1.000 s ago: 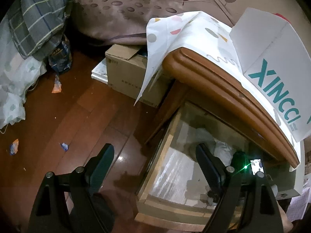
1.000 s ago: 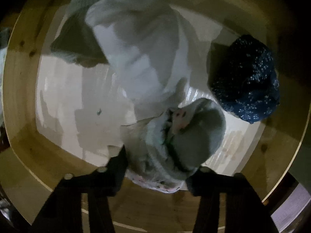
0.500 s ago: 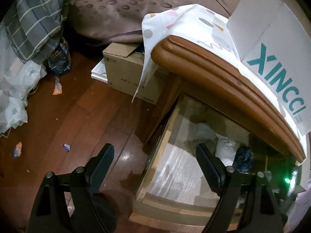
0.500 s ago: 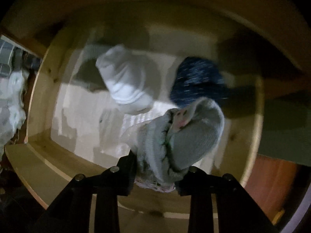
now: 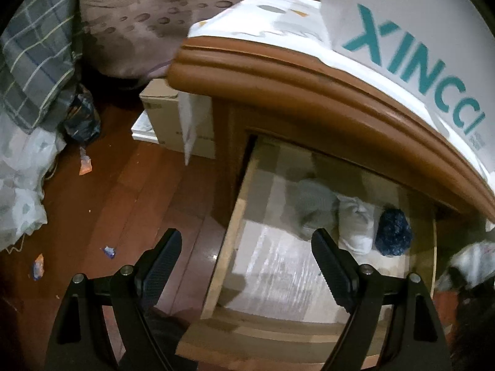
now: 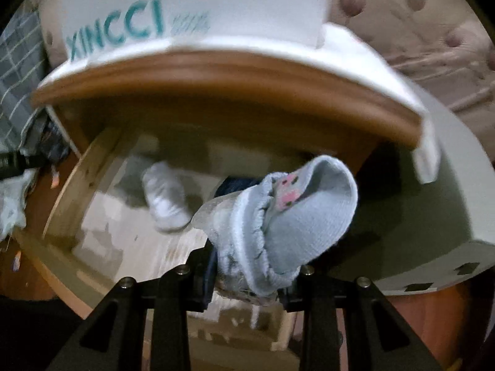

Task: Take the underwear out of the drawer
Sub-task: 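Lift the grey sock out with the right tool while the left tool reaches into the drawer, then grasp the grey striped cloth with the left tool while the right tool holds the sock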

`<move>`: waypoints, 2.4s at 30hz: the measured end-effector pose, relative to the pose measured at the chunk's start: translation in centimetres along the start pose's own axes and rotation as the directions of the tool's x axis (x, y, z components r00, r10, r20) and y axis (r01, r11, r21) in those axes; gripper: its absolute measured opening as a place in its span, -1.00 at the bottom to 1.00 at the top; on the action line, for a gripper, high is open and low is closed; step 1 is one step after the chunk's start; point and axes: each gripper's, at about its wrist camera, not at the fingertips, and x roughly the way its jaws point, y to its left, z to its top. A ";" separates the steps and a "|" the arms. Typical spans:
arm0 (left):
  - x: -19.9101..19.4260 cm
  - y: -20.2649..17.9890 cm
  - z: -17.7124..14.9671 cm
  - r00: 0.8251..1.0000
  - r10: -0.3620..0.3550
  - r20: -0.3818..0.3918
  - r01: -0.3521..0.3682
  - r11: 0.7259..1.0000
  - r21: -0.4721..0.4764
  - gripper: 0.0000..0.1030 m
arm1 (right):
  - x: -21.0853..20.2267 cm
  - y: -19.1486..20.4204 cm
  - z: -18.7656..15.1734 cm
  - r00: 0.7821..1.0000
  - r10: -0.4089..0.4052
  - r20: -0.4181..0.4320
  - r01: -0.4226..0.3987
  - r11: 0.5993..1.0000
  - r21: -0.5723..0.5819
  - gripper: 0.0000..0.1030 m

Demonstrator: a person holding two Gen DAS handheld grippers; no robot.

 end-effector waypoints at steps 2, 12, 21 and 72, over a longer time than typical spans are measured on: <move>0.3 -0.7 -0.3 1.000 0.005 -0.003 -0.004 0.999 0.034 0.62 | -1.4 -0.7 0.3 0.997 -0.051 0.062 0.051 0.999 0.002 -0.39; 2.9 -3.6 -1.9 0.999 0.012 -0.048 -0.004 0.988 0.155 0.62 | -5.1 -7.1 0.4 0.979 -0.122 0.163 0.094 0.981 0.171 -0.39; 6.4 -5.3 -2.2 0.977 0.007 -0.212 0.005 0.998 0.059 0.56 | -4.7 -13.0 -0.3 0.983 -0.100 0.156 0.030 0.915 0.401 -0.39; 12.4 -4.8 -2.0 0.935 -0.150 -0.321 -0.048 0.844 -0.534 -0.63 | -3.7 -12.4 0.8 0.988 0.065 0.143 -0.118 0.906 0.406 -0.39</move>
